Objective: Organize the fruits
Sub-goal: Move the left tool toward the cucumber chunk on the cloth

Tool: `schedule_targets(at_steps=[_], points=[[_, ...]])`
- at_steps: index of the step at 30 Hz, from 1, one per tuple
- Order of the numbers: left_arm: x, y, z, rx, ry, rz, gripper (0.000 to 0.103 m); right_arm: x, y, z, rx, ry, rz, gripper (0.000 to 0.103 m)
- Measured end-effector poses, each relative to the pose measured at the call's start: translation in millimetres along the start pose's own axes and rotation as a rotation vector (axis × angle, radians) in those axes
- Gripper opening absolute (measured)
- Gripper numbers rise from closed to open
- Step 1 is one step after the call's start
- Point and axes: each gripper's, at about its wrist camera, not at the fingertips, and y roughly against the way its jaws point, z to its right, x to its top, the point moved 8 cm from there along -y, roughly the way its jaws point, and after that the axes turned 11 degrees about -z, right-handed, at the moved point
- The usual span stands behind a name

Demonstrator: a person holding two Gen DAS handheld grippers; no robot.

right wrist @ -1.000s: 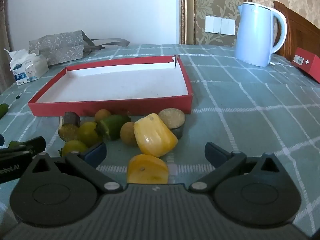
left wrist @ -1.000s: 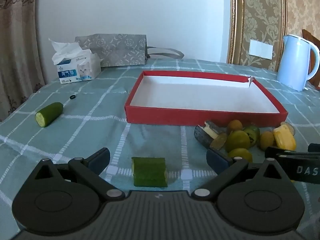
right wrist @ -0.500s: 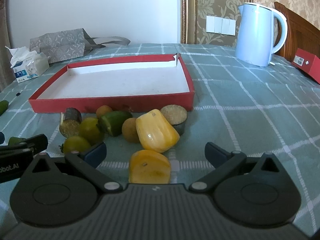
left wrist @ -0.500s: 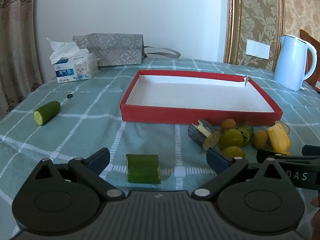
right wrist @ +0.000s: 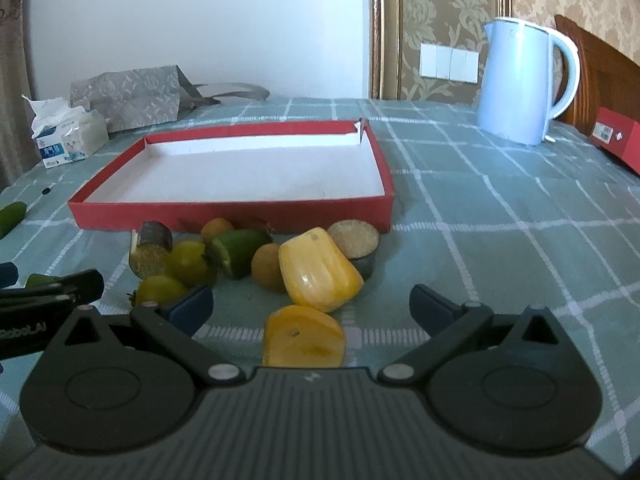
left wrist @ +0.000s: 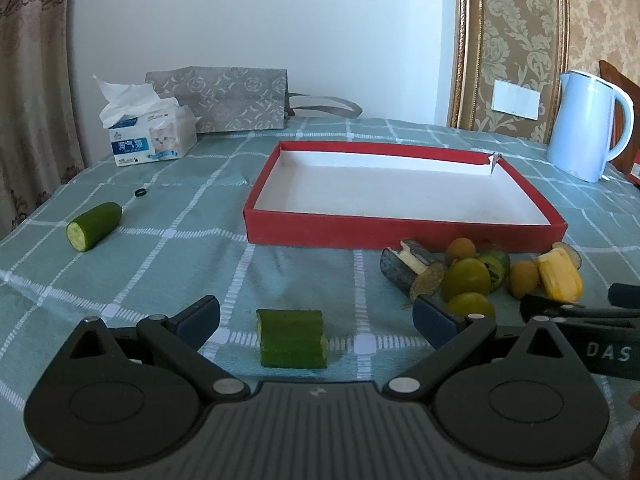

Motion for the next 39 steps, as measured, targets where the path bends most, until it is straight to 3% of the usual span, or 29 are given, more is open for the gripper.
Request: schedule_targets(at_steps=[27,39], points=[[-4,-9,-9,0.004,0.003,-0.033,0.103,7,1,18,0.024,-0.039,0.065,0.103],[-7,-13,-15,-0.013,0.025,-0.051,0.103,10,4,27,0.093,-0.124,0.111,0.103]])
